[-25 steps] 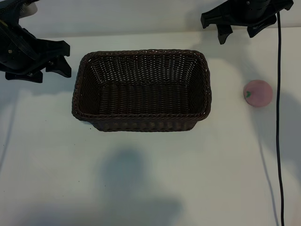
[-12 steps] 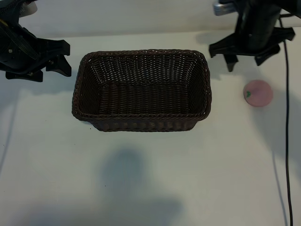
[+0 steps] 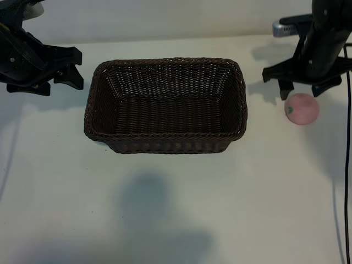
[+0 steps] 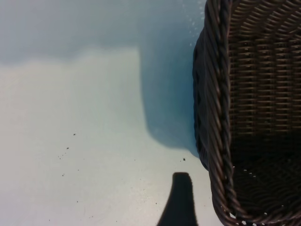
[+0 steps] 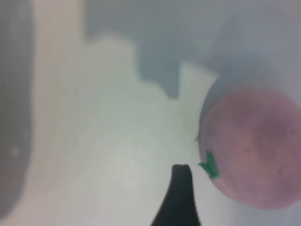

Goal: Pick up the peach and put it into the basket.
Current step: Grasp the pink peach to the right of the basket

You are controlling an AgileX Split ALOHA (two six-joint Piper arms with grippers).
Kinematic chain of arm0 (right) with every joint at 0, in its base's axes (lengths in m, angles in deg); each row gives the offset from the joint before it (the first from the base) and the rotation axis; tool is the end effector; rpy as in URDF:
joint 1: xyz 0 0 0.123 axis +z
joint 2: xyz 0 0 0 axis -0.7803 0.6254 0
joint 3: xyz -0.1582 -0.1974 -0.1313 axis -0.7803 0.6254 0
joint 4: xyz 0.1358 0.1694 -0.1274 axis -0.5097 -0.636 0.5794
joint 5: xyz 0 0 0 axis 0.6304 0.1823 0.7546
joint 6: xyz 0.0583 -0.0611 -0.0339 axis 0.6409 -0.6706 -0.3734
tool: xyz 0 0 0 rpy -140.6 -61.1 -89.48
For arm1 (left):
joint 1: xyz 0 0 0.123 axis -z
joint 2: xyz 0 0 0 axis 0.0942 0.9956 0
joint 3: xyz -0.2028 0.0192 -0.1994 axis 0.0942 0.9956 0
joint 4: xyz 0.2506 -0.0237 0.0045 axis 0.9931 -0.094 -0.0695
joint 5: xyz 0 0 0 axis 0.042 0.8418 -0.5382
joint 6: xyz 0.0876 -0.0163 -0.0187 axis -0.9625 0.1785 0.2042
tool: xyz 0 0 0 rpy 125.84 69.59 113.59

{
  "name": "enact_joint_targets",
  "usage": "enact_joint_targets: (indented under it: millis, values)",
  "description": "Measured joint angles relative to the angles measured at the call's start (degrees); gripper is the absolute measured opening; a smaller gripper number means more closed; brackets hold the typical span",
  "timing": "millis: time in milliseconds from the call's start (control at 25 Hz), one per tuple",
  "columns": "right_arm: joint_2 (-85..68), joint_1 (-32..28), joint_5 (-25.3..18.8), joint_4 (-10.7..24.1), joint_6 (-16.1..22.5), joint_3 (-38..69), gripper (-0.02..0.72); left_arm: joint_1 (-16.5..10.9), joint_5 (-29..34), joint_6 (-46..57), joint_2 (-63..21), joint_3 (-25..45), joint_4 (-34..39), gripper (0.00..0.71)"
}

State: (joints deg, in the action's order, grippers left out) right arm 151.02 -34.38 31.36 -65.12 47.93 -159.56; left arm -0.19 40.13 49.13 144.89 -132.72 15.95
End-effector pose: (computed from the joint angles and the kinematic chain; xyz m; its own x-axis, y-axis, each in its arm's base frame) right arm 0.3922 0.1157 0.1775 -0.9757 -0.0945 -0.1977 -0.0969 0.9953 0.0024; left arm 0.3341 -0.0504 0.2745 -0.9158 -0.0872 -0.3920 0.0235 0.9628 -0.2691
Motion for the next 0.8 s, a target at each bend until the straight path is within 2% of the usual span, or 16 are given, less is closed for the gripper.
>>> enact_joint_targets:
  millis: [280, 440, 560, 680, 800]
  values:
    - [0.0, -1.2, 6.0, 0.2, 0.0, 5.2, 0.597, 0.0, 0.0, 0.0, 0.0, 0.0, 0.0, 0.591]
    - [0.0, -1.2, 8.0, 0.2, 0.0, 5.5, 0.523, 0.0, 0.0, 0.0, 0.0, 0.0, 0.0, 0.591]
    - [0.0, -1.2, 8.2, 0.2, 0.1, 5.5, 0.374, 0.0, 0.0, 0.0, 0.0, 0.0, 0.0, 0.591]
    - [0.3, -1.2, 8.2, 0.8, 0.2, 5.5, 0.181, 0.0, 0.0, 0.0, 0.0, 0.0, 0.0, 0.591]
    - [1.4, -1.2, 7.9, 1.2, 1.0, 5.5, 0.058, 0.0, 0.0, 0.0, 0.0, 0.0, 0.1, 0.591]
